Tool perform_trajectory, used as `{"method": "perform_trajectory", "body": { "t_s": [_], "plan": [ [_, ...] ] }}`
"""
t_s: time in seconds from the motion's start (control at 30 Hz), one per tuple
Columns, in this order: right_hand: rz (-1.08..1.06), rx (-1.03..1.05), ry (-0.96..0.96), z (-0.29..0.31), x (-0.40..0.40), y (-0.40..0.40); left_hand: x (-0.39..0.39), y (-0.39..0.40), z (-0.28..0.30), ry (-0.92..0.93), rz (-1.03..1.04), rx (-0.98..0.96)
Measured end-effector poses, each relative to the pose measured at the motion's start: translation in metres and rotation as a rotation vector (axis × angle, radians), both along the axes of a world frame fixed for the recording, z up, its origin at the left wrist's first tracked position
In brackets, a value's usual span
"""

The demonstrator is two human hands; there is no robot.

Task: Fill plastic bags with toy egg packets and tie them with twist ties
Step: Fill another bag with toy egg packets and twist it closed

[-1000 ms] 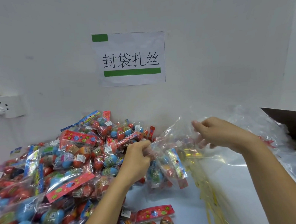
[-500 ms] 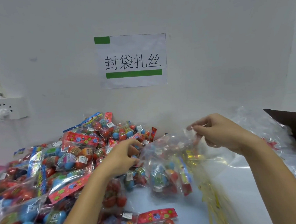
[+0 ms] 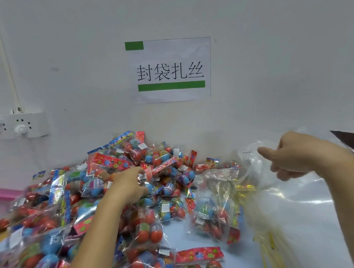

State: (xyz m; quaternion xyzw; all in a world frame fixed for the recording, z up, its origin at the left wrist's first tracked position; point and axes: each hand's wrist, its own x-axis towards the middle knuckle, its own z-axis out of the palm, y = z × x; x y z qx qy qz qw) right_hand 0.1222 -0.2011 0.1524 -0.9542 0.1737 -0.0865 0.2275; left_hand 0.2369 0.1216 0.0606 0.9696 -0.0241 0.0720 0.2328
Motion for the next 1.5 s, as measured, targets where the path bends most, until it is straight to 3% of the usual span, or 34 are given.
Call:
{"method": "perform_trajectory", "body": {
  "t_s": [0.2,0.33,0.43,0.5,0.57,0.63,0.73,0.8,0.87,0.97,1.03,1.1,1.17,1.27,1.37,1.43,1.5],
  "plan": [
    [-0.090,-0.117,-0.013,0.018,-0.018,-0.010,0.010,-0.003,-0.018,0.029,0.060,0.086],
    [-0.180,-0.252,-0.250,0.028,-0.019,-0.011,0.014,-0.001,-0.022,-0.094,0.094,0.113],
    [-0.149,-0.227,-0.463,0.025,-0.017,0.004,0.011,-0.005,-0.016,-0.208,0.104,0.086],
    [-0.038,-0.129,-0.561,0.020,-0.011,0.017,0.007,-0.010,-0.005,-0.277,0.090,-0.042],
    [0.118,0.011,-0.552,0.011,-0.002,0.031,-0.002,-0.014,0.010,-0.310,0.040,-0.287],
    [0.304,0.095,-0.412,-0.002,0.008,0.044,-0.014,-0.020,0.024,-0.307,-0.028,-0.527],
    [0.556,0.054,-0.165,-0.021,0.021,0.058,-0.027,-0.035,0.040,-0.209,-0.163,-0.897],
    [0.704,0.059,-0.114,-0.034,0.028,0.065,-0.031,-0.048,0.047,-0.107,-0.227,-1.141],
    [0.841,0.156,-0.160,-0.044,0.032,0.076,-0.035,-0.061,0.050,-0.011,-0.286,-1.295],
    [0.836,0.311,-0.473,-0.052,0.042,0.091,-0.039,-0.075,0.049,0.166,-0.400,-1.369],
    [0.687,0.282,-0.686,-0.051,0.046,0.092,-0.039,-0.073,0.047,0.219,-0.462,-1.332],
    [0.597,0.257,-0.750,-0.049,0.047,0.086,-0.035,-0.061,0.047,0.165,-0.394,-1.252],
    [0.551,0.285,-0.718,-0.048,0.049,0.076,-0.028,-0.042,0.045,-0.051,-0.182,-1.046],
    [0.527,0.298,-0.636,-0.045,0.049,0.063,-0.013,-0.005,0.032,-0.373,0.170,-0.568],
    [0.511,0.288,-0.554,-0.044,0.049,0.054,-0.002,0.022,0.019,-0.275,0.489,-0.222],
    [0.498,0.287,-0.513,-0.044,0.047,0.050,0.000,0.030,0.013,-0.110,0.565,-0.137],
    [0.491,0.288,-0.491,-0.042,0.045,0.048,0.002,0.034,0.006,-0.066,0.575,-0.090]
  ]
}}
